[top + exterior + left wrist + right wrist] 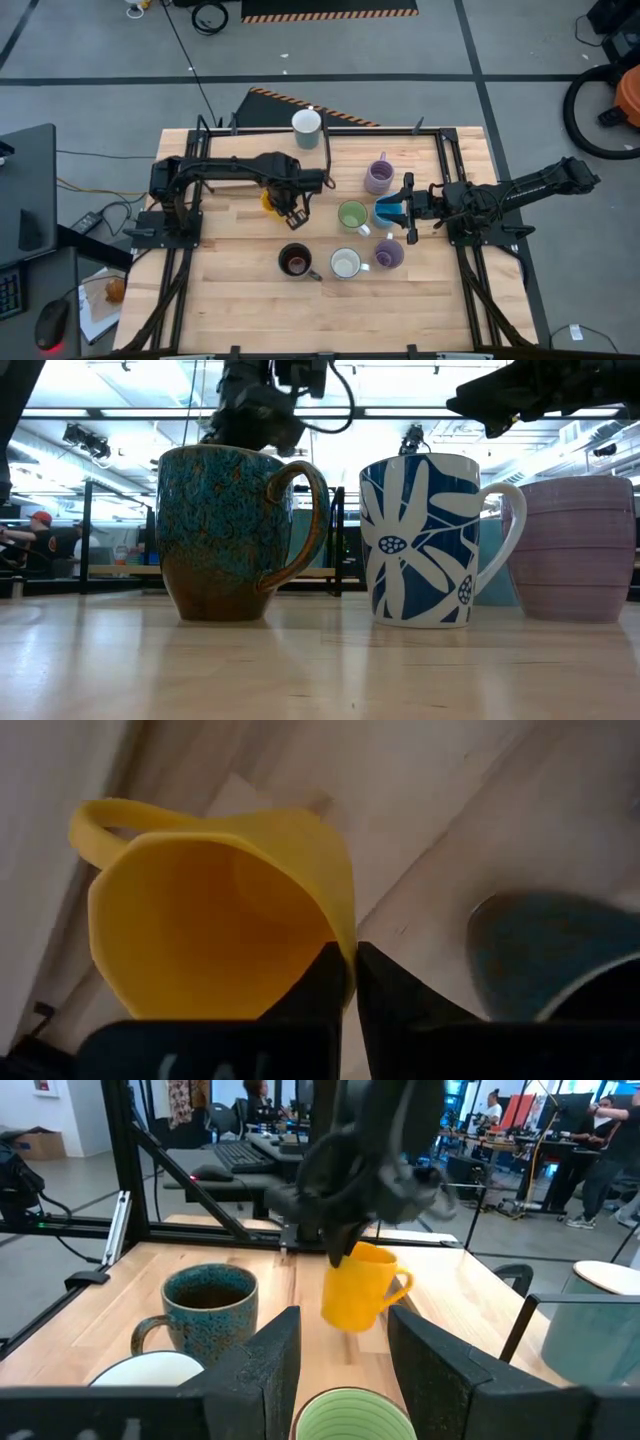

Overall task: Place coffee mugs
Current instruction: Put the yellow mug on the shelf, then put the dark blue patterned mug on the shelf

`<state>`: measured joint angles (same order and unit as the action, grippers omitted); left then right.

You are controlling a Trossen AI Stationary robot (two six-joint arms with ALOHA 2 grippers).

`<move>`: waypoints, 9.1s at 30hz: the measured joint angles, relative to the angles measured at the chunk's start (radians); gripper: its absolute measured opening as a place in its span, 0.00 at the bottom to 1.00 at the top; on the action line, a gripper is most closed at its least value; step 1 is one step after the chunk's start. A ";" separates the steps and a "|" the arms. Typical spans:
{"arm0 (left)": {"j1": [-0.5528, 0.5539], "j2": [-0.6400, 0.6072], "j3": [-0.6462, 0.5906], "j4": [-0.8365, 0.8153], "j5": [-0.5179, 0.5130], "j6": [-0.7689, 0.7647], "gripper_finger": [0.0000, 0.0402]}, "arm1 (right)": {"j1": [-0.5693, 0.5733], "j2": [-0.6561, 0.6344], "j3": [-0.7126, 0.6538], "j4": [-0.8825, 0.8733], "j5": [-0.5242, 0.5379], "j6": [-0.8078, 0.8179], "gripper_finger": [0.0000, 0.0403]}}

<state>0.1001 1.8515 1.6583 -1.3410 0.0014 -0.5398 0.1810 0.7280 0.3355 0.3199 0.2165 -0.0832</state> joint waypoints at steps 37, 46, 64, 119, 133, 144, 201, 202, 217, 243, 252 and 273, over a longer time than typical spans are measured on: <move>0.516 0.051 0.124 -0.006 -0.167 0.528 0.05 | 0.000 0.000 0.000 0.002 0.004 -0.015 0.39; 0.551 0.053 0.124 0.125 -0.196 0.657 0.05 | -0.001 0.000 0.000 0.002 0.024 -0.025 0.39; 0.588 0.080 0.123 0.181 -0.154 0.720 0.05 | -0.001 0.000 0.000 0.003 0.024 -0.022 0.39; 0.540 0.112 0.113 0.177 -0.126 0.772 0.09 | 0.001 0.000 0.000 -0.003 0.017 -0.010 0.39; 0.525 0.112 0.113 0.232 -0.127 0.780 0.25 | 0.001 0.000 0.000 -0.009 0.016 -0.007 0.39; 0.509 0.096 0.117 0.208 -0.127 0.814 0.31 | 0.001 0.000 0.000 -0.009 0.016 -0.007 0.39; -0.011 -0.103 0.232 -0.049 0.000 0.580 0.27 | 0.000 0.000 0.000 0.030 0.000 -0.110 0.39; -0.038 -0.103 0.232 -0.047 0.000 0.577 0.27 | 0.000 0.000 0.000 0.033 0.000 -0.119 0.39; -0.330 0.002 0.232 -0.013 -0.073 0.326 0.27 | -0.003 0.000 0.000 0.096 0.000 -0.226 0.39; -0.598 0.161 0.232 -0.179 -0.316 1.176 0.27 | -0.113 0.016 0.000 0.127 -0.088 -0.204 0.39; -0.592 0.204 0.232 -0.193 -0.329 1.180 0.27 | -0.114 0.059 0.000 0.173 -0.116 -0.203 0.39; -0.589 0.206 0.232 -0.198 -0.315 1.098 0.27 | -0.119 0.071 0.000 0.188 -0.136 -0.185 0.39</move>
<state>-0.4892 2.0571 1.8904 -1.5390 -0.3131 0.5582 0.0620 0.7994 0.3359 0.5079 0.0803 -0.2684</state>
